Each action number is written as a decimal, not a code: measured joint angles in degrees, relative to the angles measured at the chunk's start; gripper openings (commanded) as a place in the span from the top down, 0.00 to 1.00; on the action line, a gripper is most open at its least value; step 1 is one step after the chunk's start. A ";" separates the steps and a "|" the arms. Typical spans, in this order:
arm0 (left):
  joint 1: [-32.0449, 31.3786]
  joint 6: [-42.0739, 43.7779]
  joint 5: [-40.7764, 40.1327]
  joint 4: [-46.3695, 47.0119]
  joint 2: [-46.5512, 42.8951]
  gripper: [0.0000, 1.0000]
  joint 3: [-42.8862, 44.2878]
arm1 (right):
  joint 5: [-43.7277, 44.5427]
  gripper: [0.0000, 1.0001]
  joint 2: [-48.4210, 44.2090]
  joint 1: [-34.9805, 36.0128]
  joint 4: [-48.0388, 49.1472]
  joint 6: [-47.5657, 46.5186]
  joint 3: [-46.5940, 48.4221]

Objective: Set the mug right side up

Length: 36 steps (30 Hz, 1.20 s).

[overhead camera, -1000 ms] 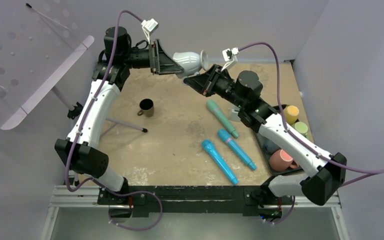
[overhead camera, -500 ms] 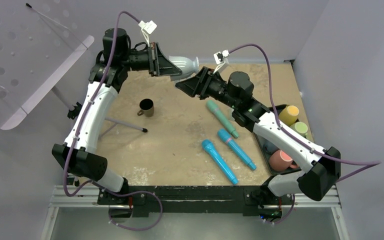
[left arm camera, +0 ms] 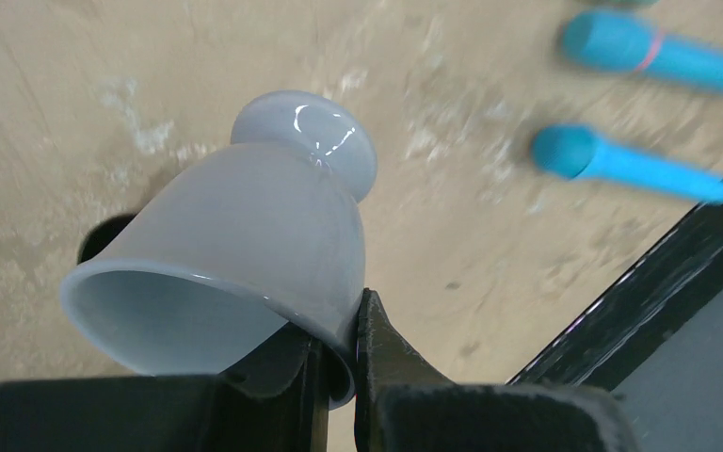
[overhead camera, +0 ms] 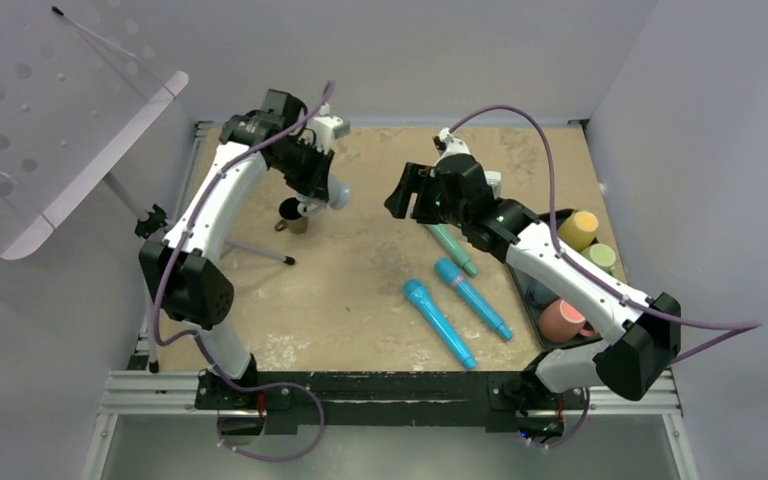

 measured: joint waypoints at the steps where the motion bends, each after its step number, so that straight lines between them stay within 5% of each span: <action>1: -0.76 2.82 -2.34 -1.29 1.25 1.00 -1.44 | 2.40 0.24 0.00 -0.15 -2.38 0.04 0.24; 6: -4.52 10.58 -10.01 -5.03 4.39 1.00 -7.74 | 14.27 0.25 -1.68 -3.45 -12.22 0.66 -0.09; 20: -12.50 19.56 -22.40 2.12 6.86 0.99 -20.20 | 26.27 0.22 -18.25 -16.59 -18.53 1.79 -6.58; 28: -15.30 22.38 -25.73 6.75 6.54 0.57 -25.22 | 27.93 0.15 -24.35 -29.73 -19.71 0.74 -12.17; 36: -15.15 22.38 -22.62 1.99 3.80 0.46 -21.18 | 22.14 0.11 -24.28 -38.95 -17.88 -0.13 -20.72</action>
